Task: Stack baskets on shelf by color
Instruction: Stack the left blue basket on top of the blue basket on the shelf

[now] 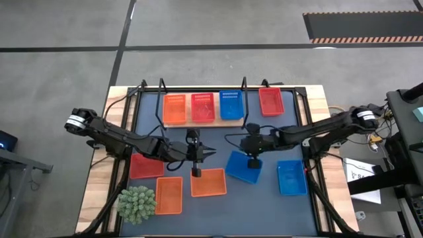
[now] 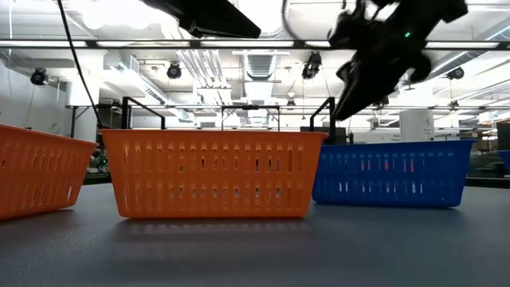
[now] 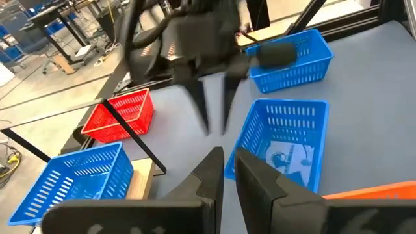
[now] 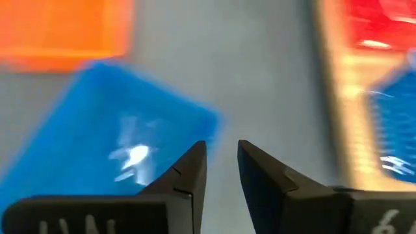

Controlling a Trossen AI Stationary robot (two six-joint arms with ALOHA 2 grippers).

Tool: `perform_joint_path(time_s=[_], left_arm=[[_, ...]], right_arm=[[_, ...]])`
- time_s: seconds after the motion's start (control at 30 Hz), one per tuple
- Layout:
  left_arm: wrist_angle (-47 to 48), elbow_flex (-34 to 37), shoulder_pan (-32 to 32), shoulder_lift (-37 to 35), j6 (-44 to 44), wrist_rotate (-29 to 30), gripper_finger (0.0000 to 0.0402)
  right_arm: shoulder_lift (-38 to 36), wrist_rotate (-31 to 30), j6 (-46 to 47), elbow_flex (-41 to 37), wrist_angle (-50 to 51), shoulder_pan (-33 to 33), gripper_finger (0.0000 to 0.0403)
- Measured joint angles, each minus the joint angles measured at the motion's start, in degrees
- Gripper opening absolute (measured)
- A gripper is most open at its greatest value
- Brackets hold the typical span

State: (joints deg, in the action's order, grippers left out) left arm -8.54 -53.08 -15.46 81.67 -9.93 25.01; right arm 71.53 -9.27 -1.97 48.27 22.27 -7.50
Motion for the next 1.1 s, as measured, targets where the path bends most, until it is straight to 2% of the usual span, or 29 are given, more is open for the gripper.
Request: perform_joint_path(time_s=[0.1,0.17,0.23,0.37,0.47,0.63,0.83,0.97,1.1], left_arm=[[0.0,0.0,0.0,0.0,0.02,0.01,0.0022],[-0.02,0.0,0.0,0.0,0.02,0.0,0.0022],[-0.02,0.0,0.0,0.0,0.02,-0.01,0.0022],[-0.17,0.0,0.02,0.0,0.01,-0.01,0.0022],[-0.4,0.02,0.02,0.0,-1.08,-0.01,0.0022],[-0.55,0.02,0.09,0.0,-1.56,-0.01,0.0022],[-1.53,0.02,0.09,0.0,-2.53,-0.01,0.0022],[-1.55,0.02,0.09,0.02,-3.03,-0.01,0.0022],[-1.53,0.02,0.09,0.02,-3.06,-0.02,0.0022]], right_arm=[[-4.12,15.01,-4.25,0.0,3.57,-1.26,0.009],[-6.12,19.35,-4.93,0.0,4.52,-3.71,0.0093],[-7.31,18.64,-4.69,0.0,5.47,-7.05,0.0093],[-6.93,10.05,-3.12,0.0,8.3,-14.29,0.0096],[-5.05,6.95,-0.51,-0.02,11.14,-17.49,0.0107],[-0.22,4.74,2.73,-0.06,17.06,-18.13,0.0137],[5.05,4.63,1.03,0.07,17.33,-18.1,0.0163],[8.25,4.58,-0.65,1.47,17.32,-18.0,0.0164],[11.32,4.63,-2.86,3.72,17.33,-18.0,0.0141]])
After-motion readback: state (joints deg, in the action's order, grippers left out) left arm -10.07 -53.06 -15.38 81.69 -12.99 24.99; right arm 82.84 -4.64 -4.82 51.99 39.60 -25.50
